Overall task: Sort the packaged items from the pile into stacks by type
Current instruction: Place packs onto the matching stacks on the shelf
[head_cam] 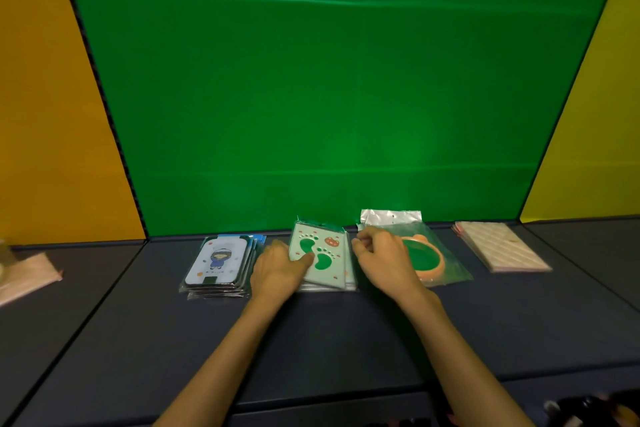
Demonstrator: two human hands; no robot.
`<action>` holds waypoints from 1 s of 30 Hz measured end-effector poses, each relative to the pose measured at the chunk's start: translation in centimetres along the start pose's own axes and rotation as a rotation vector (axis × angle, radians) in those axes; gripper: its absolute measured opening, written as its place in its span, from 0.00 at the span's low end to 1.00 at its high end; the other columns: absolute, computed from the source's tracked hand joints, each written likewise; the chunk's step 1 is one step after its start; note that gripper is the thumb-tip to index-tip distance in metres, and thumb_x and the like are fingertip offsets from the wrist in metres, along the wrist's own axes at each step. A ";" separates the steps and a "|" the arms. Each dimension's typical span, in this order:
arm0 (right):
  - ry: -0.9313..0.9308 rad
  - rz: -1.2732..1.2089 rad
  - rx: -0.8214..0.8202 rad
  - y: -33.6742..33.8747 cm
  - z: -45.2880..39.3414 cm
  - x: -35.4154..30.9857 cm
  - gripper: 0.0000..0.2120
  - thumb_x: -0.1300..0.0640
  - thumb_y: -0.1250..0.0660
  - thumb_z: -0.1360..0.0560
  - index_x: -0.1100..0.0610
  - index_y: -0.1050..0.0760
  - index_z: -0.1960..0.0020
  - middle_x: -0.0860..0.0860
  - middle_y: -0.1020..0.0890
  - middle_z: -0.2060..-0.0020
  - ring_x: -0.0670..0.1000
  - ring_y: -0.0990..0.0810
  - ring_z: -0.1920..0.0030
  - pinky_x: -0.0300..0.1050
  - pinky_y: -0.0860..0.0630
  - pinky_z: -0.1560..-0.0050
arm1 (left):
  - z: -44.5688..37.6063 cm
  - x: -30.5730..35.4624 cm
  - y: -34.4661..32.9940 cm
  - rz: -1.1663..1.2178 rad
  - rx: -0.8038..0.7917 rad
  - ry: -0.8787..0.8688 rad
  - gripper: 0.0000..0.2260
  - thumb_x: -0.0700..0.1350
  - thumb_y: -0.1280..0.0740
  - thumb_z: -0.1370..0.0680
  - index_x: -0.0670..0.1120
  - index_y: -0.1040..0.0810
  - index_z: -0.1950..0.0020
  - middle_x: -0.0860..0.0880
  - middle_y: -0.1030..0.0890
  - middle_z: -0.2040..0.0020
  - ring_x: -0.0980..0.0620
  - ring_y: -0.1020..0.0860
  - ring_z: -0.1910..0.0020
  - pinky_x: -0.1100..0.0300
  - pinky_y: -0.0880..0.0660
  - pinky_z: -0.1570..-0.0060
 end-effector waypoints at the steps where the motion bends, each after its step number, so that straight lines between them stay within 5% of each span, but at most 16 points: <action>1: 0.003 -0.003 -0.004 0.1 0.0 0.1 0.09 0.55 0.35 0.21 0.59 0.20 0.47 0.52 0.16 0.55 0.51 0.19 0.55 0.48 0.22 0.50 | 0.1 0.0 -0.2 -0.081 0.038 -0.023 0.23 0.63 0.33 0.25 0.43 0.26 0.48 0.45 0.22 0.50 0.44 0.22 0.51 0.52 0.24 0.55; 13: 0.065 0.004 -0.070 0.8 0.9 0.4 0.09 0.57 0.35 0.23 0.57 0.19 0.45 0.50 0.16 0.54 0.48 0.19 0.56 0.47 0.21 0.49 | 2.0 1.0 -2.2 -0.132 0.162 0.032 0.27 0.65 0.38 0.24 0.42 0.33 0.40 0.42 0.27 0.40 0.41 0.26 0.42 0.47 0.27 0.44; 18: 0.160 -0.001 -0.095 -0.2 1.0 -1.4 0.11 0.55 0.36 0.23 0.52 0.19 0.43 0.48 0.17 0.50 0.49 0.19 0.51 0.48 0.23 0.47 | 3.3 0.4 1.6 -0.232 0.245 -0.281 0.18 0.59 0.38 0.21 0.47 0.27 0.40 0.47 0.24 0.45 0.44 0.26 0.44 0.49 0.27 0.48; 22: 0.285 0.008 -0.146 -2.3 1.2 -4.2 0.11 0.51 0.37 0.22 0.50 0.21 0.42 0.49 0.18 0.45 0.52 0.20 0.46 0.49 0.24 0.45 | 4.5 -1.3 6.2 -0.381 0.211 -0.424 0.20 0.59 0.40 0.22 0.52 0.25 0.34 0.51 0.22 0.38 0.46 0.25 0.39 0.49 0.27 0.43; 30: 0.502 0.033 -0.228 -7.6 3.9 -11.9 0.14 0.49 0.39 0.21 0.49 0.23 0.38 0.51 0.20 0.43 0.55 0.22 0.42 0.51 0.26 0.43 | 9.0 -7.9 14.1 -0.500 0.298 -0.266 0.20 0.59 0.40 0.21 0.55 0.25 0.31 0.53 0.22 0.34 0.47 0.24 0.37 0.49 0.26 0.44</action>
Point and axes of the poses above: each hand's wrist, its own z-axis away from the middle knuckle, its own y-axis out of the back of the hand, x = y × z, the point moved 1 cm from there along -z, towards the middle knuckle
